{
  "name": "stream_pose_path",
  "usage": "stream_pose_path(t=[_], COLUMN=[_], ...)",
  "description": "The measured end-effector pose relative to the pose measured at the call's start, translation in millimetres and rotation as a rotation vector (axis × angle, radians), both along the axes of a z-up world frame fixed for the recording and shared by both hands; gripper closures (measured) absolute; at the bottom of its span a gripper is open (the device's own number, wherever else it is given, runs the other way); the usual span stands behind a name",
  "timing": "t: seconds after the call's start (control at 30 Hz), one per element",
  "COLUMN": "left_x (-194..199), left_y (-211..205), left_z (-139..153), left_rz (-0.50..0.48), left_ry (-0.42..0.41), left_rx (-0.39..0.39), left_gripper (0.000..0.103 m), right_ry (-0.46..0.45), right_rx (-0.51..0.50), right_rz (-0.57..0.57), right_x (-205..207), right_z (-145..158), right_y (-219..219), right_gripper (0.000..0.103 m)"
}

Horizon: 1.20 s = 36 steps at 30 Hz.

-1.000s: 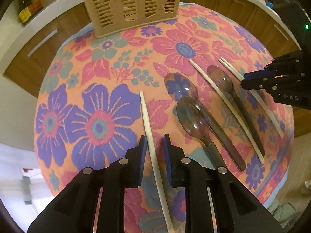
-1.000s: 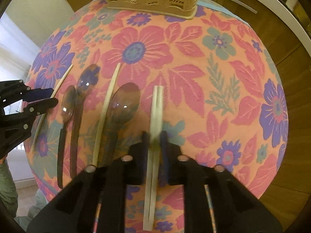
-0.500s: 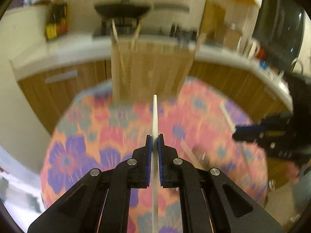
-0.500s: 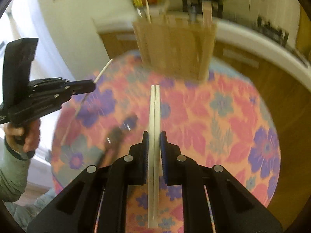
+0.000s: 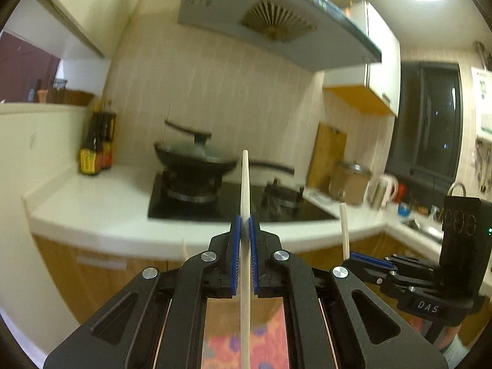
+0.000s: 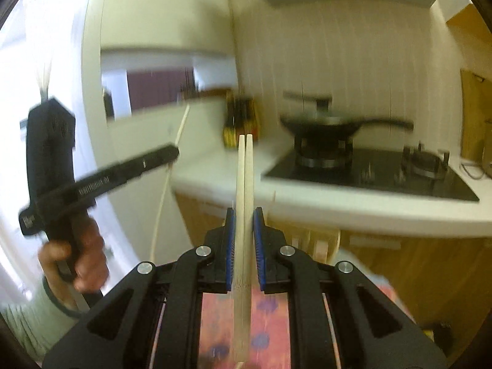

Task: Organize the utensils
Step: 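Lift both held chopsticks and lower them into the beige basket, then open the left tool in the basket while the right tool releases its chopsticks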

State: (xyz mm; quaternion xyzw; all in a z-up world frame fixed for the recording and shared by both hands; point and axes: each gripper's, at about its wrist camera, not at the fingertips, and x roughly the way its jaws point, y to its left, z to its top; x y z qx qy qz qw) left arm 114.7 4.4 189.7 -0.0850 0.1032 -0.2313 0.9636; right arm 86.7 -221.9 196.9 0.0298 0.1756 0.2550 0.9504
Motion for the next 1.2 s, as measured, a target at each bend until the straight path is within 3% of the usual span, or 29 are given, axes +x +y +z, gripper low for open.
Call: stream_pose_path(t=[0.17, 0.33, 0.53, 0.8, 0.97, 1.13, 1.2], left_x=[18, 41, 83, 118, 121, 117, 113], left_y=[-5, -12, -18, -18, -16, -9, -5], left_z=[11, 10, -11, -41, -55, -62, -65], left_rz=[-0.005, -0.004, 0.020, 0.105, 0.126, 0.085, 0.058], left_ry=[-0.130, -0.163, -0.150, -0.102, -0.089, -0.049, -0.025], left_rx=[-0.035, -0.041, -0.049, -0.037, -0.031, -0.049, -0.065], left_gripper=[0.099, 0.099, 0.099, 0.099, 0.098, 0.098, 0.098], right_ry=[-0.105, -0.180, -0.211, -0.177, -0.183, -0.147, -0.130], right_rx=[0.063, 0.047, 0.020, 0.036, 0.048, 0.064, 0.059], right_rz=[-0.061, -0.154, -0.253, -0.283, -0.293, -0.278, -0.268], right_x=[26, 66, 103, 138, 138, 128, 120], right_z=[21, 23, 3, -29, -40, -51, -55], right_y=[-6, -14, -22, -29, -32, -36, -37], right_gripper=[0.094, 0.094, 0.094, 0.094, 0.093, 0.092, 0.084])
